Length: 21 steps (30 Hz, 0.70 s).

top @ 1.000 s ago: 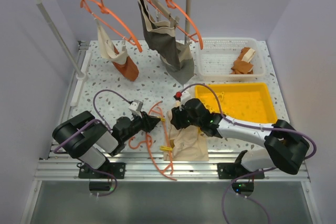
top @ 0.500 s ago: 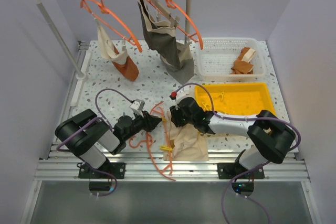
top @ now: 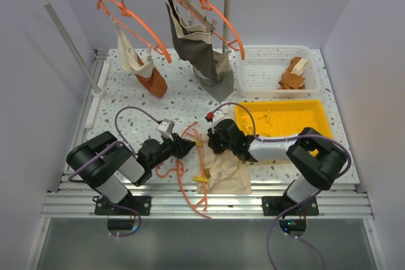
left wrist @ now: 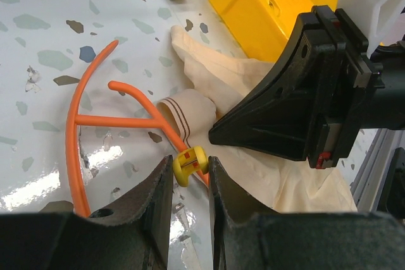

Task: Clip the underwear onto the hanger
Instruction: Adjust the underwear at the center of the board.

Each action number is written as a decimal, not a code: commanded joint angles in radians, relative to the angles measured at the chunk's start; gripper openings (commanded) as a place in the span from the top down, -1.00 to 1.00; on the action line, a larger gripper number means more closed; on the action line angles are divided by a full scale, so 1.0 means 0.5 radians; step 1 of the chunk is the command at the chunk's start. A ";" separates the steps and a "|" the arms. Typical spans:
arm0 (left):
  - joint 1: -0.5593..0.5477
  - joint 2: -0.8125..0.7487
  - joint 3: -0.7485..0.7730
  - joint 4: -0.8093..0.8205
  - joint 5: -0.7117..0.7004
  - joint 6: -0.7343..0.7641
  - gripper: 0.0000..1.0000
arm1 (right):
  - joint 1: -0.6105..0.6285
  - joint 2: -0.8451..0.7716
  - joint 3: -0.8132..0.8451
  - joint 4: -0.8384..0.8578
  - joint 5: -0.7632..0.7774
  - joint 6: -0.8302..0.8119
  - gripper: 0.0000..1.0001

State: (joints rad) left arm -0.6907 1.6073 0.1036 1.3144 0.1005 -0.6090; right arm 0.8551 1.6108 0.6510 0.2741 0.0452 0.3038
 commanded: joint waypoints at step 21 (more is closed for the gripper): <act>-0.008 -0.070 0.054 1.169 -0.103 0.015 0.98 | 0.002 -0.393 -0.292 -0.057 -0.271 -0.009 1.00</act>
State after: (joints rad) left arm -0.6907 1.5917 0.1059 1.3140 0.0689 -0.6086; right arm 0.8543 1.4593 0.5251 0.2485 -0.0483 0.3012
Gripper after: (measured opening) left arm 0.282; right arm 0.009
